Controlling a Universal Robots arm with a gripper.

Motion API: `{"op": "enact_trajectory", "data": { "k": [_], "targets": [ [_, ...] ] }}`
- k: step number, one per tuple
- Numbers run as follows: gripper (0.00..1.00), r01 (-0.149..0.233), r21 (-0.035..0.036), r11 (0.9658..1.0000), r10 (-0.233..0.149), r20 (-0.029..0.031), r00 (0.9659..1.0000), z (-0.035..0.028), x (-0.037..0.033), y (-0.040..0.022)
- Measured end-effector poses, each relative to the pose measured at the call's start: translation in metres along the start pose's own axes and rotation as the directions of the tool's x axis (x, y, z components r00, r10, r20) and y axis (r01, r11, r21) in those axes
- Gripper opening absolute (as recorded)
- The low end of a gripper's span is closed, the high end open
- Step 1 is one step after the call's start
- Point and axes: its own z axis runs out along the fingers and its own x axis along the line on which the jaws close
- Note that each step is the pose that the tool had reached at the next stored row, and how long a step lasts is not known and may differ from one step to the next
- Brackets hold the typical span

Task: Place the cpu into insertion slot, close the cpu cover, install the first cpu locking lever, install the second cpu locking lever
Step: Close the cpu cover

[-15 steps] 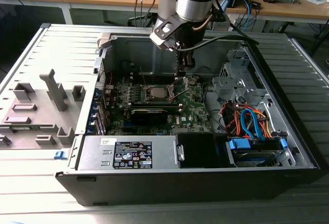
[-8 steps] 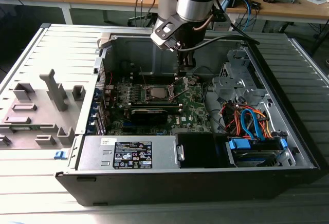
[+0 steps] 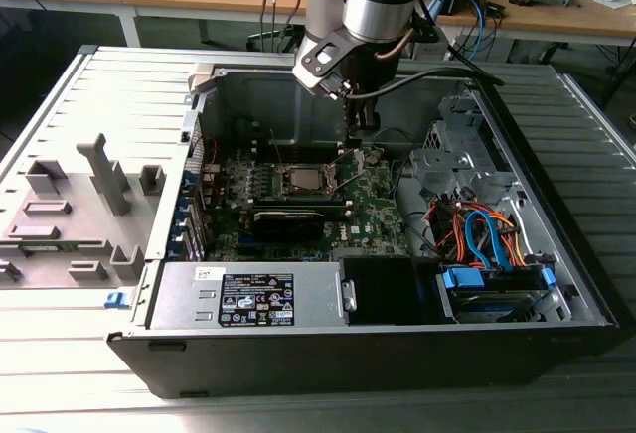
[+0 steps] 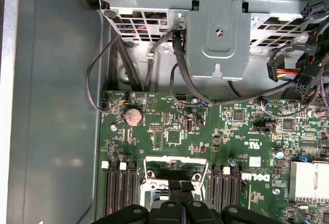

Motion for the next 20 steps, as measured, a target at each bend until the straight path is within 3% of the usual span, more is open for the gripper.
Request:
{"op": "enact_trajectory", "data": {
  "k": [20],
  "targets": [
    [0.11,0.0,0.0,1.0,0.0,0.0,1.0,0.0005,-0.0004,0.0076]
  ]
}}
